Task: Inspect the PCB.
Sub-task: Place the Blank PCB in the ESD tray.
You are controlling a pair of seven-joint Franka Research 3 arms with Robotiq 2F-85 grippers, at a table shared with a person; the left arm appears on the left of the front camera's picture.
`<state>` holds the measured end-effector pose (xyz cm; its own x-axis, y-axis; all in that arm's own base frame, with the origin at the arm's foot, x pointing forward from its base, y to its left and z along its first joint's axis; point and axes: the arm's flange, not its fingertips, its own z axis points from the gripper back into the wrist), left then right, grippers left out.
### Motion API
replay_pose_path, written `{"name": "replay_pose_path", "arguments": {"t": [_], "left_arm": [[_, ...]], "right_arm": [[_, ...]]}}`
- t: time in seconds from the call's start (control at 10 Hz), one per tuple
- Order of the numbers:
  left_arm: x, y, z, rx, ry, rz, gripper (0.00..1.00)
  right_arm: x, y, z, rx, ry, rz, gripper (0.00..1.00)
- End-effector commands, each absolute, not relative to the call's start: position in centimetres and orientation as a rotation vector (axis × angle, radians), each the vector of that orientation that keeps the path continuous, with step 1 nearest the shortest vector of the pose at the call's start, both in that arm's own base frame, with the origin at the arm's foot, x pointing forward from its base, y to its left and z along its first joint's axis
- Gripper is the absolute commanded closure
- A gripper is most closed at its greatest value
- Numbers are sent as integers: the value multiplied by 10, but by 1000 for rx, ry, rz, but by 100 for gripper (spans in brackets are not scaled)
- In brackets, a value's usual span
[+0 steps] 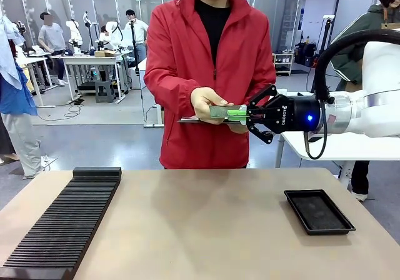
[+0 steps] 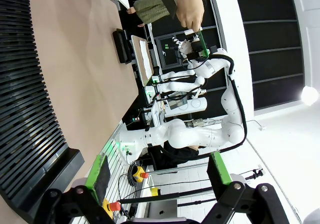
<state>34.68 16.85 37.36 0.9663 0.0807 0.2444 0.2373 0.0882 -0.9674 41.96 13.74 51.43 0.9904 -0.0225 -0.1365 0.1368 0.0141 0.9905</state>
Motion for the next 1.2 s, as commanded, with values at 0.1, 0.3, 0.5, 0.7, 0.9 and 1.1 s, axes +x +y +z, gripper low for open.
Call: {"name": "replay_pose_path", "arguments": {"t": [0.1,0.3,0.5,0.7,0.9,1.1], "left_arm": [[346,169,375,-1479,-259,-122,0],[346,169,375,-1479,-259,-122,0],[346,169,375,-1479,-259,-122,0],[346,169,375,-1479,-259,-122,0],[346,169,375,-1479,-259,-122,0],[346,169,375,-1479,-259,-122,0]], "right_arm": [[419,138,515,1550,91,-121,100],[419,138,515,1550,91,-121,100],[419,138,515,1550,91,-121,100],[419,138,515,1550,91,-121,100],[419,138,515,1550,91,-121,100],[419,138,515,1550,91,-121,100]]}}
